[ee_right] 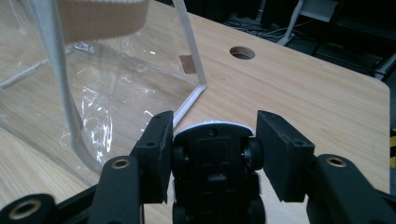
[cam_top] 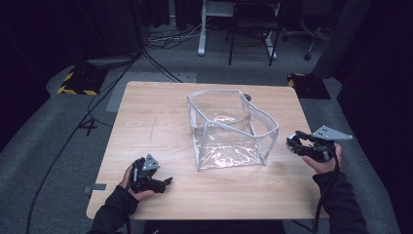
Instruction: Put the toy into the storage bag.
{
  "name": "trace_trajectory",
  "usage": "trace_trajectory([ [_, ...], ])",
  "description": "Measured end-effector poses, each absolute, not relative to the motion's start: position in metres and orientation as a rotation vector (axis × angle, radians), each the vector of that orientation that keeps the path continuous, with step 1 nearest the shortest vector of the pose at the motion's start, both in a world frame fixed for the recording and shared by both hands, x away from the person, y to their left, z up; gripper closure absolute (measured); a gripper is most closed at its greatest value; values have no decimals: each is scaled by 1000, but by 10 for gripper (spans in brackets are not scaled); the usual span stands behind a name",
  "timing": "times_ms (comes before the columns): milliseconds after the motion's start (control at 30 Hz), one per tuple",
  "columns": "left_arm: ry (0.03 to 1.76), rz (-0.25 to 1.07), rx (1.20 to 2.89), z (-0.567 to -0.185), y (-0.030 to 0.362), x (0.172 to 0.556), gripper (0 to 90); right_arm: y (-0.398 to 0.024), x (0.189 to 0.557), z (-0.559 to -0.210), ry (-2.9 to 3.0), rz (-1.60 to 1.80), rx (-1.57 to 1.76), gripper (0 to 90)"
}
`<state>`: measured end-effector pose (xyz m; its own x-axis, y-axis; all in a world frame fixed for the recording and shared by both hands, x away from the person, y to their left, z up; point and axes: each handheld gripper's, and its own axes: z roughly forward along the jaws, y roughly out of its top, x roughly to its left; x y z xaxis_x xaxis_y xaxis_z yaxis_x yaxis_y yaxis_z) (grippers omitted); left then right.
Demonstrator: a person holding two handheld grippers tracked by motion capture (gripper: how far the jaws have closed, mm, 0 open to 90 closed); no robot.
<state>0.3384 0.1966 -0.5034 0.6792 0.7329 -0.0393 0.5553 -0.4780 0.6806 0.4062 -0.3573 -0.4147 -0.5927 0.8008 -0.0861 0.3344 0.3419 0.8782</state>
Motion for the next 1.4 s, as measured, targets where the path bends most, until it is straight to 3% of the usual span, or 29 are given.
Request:
trace_trajectory([
  [533, 985, 337, 2210, -503, 197, 338, 137, -358, 411, -366, 2039, 1198, 946, 487],
  [1400, 985, 337, 2209, -503, 197, 338, 137, -345, 417, -318, 1988, 1215, 888, 487],
])
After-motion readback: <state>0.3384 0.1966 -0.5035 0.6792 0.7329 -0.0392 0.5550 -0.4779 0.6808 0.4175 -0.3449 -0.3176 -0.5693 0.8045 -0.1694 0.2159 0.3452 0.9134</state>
